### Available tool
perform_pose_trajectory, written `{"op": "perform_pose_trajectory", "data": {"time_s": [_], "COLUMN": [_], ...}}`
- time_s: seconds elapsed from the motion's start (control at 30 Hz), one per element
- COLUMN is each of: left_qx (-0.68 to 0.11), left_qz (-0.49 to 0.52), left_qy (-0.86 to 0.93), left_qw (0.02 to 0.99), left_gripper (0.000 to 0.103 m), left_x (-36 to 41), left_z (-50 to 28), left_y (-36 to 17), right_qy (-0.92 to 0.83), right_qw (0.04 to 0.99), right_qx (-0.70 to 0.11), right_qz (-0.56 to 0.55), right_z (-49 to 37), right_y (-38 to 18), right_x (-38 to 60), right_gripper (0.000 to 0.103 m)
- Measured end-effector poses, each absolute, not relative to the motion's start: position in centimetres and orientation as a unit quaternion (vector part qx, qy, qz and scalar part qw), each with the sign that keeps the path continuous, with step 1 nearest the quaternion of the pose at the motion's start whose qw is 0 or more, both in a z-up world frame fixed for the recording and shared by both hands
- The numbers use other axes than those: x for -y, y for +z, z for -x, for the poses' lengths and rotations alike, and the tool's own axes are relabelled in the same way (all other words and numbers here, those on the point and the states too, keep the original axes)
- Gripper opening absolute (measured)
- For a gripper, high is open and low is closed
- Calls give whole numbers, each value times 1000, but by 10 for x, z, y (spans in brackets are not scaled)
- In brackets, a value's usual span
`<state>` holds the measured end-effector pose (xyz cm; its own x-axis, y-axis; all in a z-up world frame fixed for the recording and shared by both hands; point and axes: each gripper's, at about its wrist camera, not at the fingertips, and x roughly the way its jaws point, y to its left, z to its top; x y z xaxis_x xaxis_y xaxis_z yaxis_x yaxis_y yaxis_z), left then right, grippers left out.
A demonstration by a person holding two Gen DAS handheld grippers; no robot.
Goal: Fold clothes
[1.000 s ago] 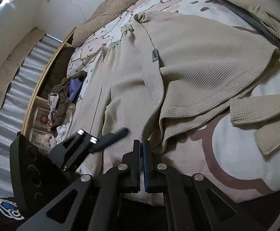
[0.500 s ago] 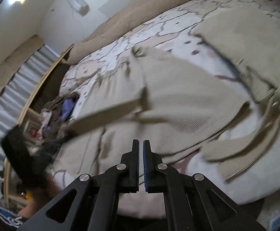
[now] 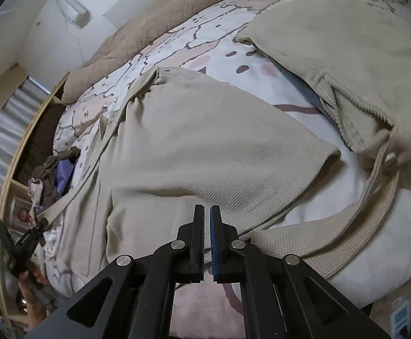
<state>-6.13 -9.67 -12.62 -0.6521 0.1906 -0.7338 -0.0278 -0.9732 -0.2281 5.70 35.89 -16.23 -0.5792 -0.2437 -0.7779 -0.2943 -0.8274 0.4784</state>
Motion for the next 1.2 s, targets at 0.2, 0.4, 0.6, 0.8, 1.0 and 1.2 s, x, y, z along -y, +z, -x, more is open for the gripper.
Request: {"op": "perform_pose_trajectory", "data": {"time_s": [0.2,0.4,0.6,0.8,1.0,1.2], "left_qx": [70,16,-39,-59,-84,-187], "left_qz": [432,424,416,396,375,335], "left_qy": [897,903,905,900,849,798], "left_qw": [56,69,81,170,362,464], "left_gripper": [4,5,69,70,71,71], "left_x": [94,89,84,60,-25,-111], "left_z": [53,36,19,-5,-41,-74], "left_y": [-145,-146,-147,-131,-118,-138], "right_qy": [824,810,801,785,767,788], "right_qw": [118,124,96,84,71,85], "right_qx": [-269,-395,-446,-486,-525,-498], "right_qz": [485,415,388,375,362,353], "right_z": [-59,-95,-87,-70,-53,-55], "right_y": [-177,-182,-186,-199,-212,-201], "right_x": [-381,-410,-420,-430,-439,-447], "right_gripper": [3,96,96,95,11,10]}}
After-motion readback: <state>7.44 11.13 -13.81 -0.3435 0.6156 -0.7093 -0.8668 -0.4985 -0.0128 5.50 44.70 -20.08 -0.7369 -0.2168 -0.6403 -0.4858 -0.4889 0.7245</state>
